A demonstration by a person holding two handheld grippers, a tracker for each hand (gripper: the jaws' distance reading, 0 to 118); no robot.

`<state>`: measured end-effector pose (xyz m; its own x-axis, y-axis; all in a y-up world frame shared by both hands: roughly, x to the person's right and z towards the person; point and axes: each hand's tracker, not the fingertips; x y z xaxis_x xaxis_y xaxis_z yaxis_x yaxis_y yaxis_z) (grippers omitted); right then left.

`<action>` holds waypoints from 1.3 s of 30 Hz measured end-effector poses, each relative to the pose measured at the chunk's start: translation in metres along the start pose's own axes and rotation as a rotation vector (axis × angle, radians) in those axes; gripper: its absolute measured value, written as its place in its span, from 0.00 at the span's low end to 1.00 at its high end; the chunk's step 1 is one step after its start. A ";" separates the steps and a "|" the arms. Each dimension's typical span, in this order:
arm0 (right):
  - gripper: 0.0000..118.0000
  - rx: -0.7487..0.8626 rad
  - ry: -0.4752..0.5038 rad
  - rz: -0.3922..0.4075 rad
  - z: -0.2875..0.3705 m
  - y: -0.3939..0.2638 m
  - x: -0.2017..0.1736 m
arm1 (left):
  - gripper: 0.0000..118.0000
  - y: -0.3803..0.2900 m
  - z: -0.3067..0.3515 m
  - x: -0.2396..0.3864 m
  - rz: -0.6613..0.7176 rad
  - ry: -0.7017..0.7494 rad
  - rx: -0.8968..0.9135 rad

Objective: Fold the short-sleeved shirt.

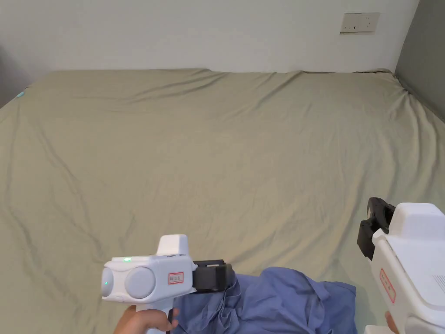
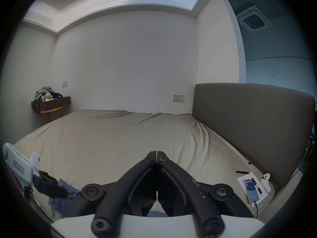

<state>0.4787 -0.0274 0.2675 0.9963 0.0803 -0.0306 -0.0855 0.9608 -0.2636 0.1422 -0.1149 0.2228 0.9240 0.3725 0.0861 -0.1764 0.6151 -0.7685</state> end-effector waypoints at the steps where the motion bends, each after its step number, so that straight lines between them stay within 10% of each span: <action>1: 0.01 0.001 0.002 0.001 0.000 0.000 0.000 | 0.80 0.000 0.009 -0.003 0.001 0.009 0.069; 4: 0.01 0.001 0.007 0.005 0.000 0.001 -0.002 | 0.06 -0.002 0.026 -0.007 -0.003 0.050 0.185; 5: 0.01 0.000 0.008 0.005 0.000 0.001 -0.002 | 0.00 -0.003 0.027 -0.009 -0.009 0.070 0.205; 13: 0.01 -0.004 0.003 -0.002 -0.002 0.000 0.001 | 0.00 -0.036 -0.003 -0.008 -0.130 0.225 0.162; 39: 0.01 -0.018 -0.038 -0.018 0.002 -0.006 0.021 | 0.00 -0.064 -0.061 0.031 -0.033 0.009 -0.058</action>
<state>0.5005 -0.0310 0.2701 0.9972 0.0735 0.0113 -0.0674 0.9574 -0.2808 0.2031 -0.1849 0.2367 0.9322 0.3459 0.1068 -0.1257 0.5858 -0.8006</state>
